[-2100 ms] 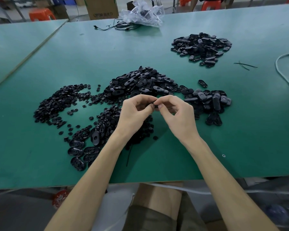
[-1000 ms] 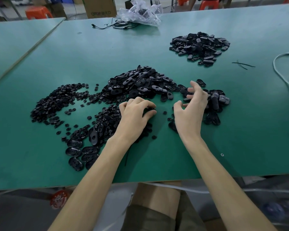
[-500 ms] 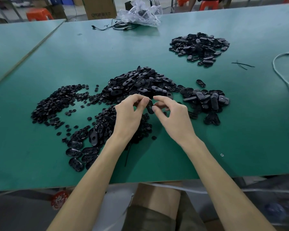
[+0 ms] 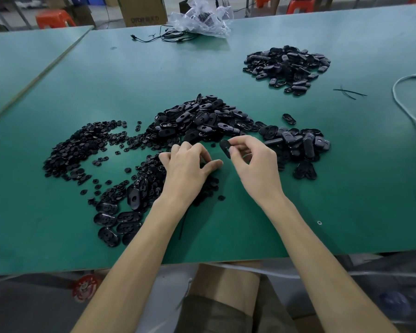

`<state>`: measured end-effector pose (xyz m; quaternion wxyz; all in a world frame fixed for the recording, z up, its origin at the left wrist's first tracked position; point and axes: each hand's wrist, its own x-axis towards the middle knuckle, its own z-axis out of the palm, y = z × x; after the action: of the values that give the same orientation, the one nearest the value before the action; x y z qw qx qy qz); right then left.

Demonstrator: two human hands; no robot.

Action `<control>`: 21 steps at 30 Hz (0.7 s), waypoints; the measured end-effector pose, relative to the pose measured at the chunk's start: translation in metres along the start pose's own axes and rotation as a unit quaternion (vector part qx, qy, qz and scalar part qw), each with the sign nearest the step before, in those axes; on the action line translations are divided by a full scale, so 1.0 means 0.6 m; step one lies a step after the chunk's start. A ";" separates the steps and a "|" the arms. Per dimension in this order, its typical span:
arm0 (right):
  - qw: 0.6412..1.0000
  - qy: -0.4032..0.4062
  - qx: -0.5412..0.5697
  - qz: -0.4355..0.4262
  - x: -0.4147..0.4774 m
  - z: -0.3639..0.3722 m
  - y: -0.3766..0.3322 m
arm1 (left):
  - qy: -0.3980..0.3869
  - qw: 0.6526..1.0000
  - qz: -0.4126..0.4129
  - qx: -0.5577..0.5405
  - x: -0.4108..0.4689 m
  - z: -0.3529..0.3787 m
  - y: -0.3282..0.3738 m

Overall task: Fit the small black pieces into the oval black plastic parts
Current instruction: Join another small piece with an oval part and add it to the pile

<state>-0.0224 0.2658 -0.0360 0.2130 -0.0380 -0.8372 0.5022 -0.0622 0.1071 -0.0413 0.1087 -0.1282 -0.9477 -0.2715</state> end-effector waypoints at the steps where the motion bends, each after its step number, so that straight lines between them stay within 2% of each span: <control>1: 1.000 -0.002 -0.001 0.000 0.000 0.000 0.000 | -0.002 1.000 -0.004 -0.008 0.001 0.000 0.000; 21: 1.000 -0.019 0.003 -0.003 -0.001 0.000 0.002 | 0.000 0.996 -0.005 -0.086 -0.007 -0.010 0.008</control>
<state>-0.0219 0.2662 -0.0375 0.1985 -0.0253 -0.8399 0.5044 -0.0561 0.1072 -0.0350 0.0960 -0.1324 -0.9213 -0.3527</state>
